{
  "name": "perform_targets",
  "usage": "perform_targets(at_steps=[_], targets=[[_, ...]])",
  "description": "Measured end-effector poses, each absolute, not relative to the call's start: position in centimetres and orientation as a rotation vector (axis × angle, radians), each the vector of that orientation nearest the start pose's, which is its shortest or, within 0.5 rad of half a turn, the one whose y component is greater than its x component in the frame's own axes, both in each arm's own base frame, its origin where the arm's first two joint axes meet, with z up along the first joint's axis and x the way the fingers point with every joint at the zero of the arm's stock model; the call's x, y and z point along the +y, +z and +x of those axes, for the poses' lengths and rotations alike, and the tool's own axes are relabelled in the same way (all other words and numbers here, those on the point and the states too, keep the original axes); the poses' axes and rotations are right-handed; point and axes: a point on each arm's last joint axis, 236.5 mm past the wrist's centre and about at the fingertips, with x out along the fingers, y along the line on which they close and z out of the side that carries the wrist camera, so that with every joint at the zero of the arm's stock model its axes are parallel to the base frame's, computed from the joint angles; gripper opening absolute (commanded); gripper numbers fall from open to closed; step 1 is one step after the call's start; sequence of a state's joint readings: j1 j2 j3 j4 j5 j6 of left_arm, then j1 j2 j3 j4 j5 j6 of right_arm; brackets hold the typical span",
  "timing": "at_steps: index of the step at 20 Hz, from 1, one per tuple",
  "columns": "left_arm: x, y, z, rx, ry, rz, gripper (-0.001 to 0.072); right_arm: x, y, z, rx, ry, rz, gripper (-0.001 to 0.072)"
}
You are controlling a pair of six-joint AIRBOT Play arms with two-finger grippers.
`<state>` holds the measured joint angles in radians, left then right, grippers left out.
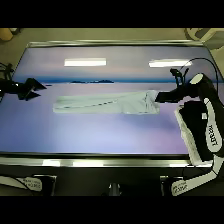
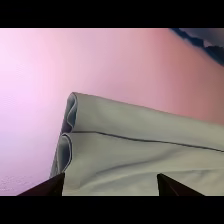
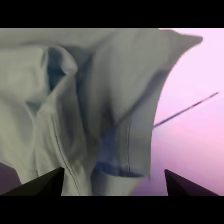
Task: Fold the shirts.
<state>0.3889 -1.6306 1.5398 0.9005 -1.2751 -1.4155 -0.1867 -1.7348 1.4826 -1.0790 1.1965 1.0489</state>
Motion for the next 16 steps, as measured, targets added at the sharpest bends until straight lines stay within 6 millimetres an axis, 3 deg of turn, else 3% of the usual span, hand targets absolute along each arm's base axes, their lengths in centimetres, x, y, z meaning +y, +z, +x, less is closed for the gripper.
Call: perform_targets(at_steps=[4,8,14,15,16], targets=[[3.4,8.8,47.0,1.052,-0.201,-0.633,0.0720,1.8,-7.2,45.6,1.341,0.478,0.301,0.0718],[0.5,13.5,45.8,0.978,-0.261,-0.555,0.0720,4.4,-8.8,45.9,1.360,0.533,0.434,0.0718],[-4.2,17.5,44.3,0.920,-0.355,-0.470,0.0720,9.1,-8.3,47.7,1.281,0.626,0.581,0.0711],[-4.8,17.7,44.2,0.918,-0.367,-0.462,0.0720,9.7,-8.1,47.8,1.275,0.640,0.589,0.0698],[-5.4,17.9,44.1,0.917,-0.379,-0.454,0.0720,10.5,-8.0,47.8,1.274,0.655,0.590,0.0556]])
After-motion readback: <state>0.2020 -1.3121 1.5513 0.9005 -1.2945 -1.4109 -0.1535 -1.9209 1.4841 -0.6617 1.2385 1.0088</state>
